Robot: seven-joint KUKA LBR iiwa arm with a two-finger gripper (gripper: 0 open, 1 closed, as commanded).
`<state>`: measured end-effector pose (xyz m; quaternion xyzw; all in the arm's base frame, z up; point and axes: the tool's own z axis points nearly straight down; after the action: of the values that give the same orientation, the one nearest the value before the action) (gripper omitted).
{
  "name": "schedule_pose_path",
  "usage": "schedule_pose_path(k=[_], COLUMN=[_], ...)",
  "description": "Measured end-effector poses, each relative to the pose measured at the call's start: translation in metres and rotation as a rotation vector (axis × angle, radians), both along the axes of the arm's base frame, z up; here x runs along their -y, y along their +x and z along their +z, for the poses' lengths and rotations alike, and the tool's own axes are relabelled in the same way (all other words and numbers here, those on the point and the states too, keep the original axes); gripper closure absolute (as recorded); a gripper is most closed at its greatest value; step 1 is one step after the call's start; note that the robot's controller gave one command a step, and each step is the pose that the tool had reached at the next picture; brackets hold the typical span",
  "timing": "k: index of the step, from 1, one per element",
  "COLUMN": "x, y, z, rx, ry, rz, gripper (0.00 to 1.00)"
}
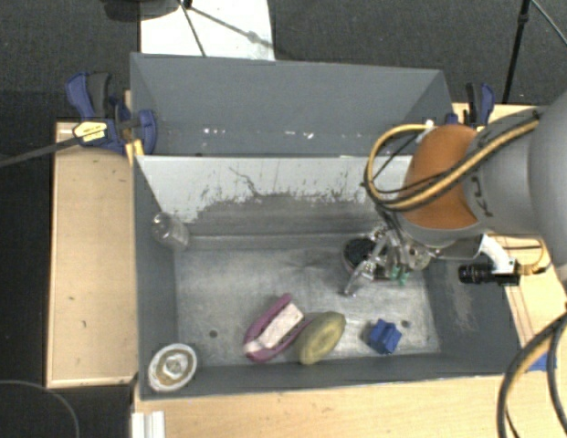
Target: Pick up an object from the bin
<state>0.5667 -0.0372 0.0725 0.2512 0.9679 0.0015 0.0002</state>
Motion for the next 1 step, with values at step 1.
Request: schedule_pose_path(k=[1], x=[-0.0001], y=[0.0021], z=[0.0712], rx=[0.007], ry=[-0.003], rz=[0.008], gripper=[1.0])
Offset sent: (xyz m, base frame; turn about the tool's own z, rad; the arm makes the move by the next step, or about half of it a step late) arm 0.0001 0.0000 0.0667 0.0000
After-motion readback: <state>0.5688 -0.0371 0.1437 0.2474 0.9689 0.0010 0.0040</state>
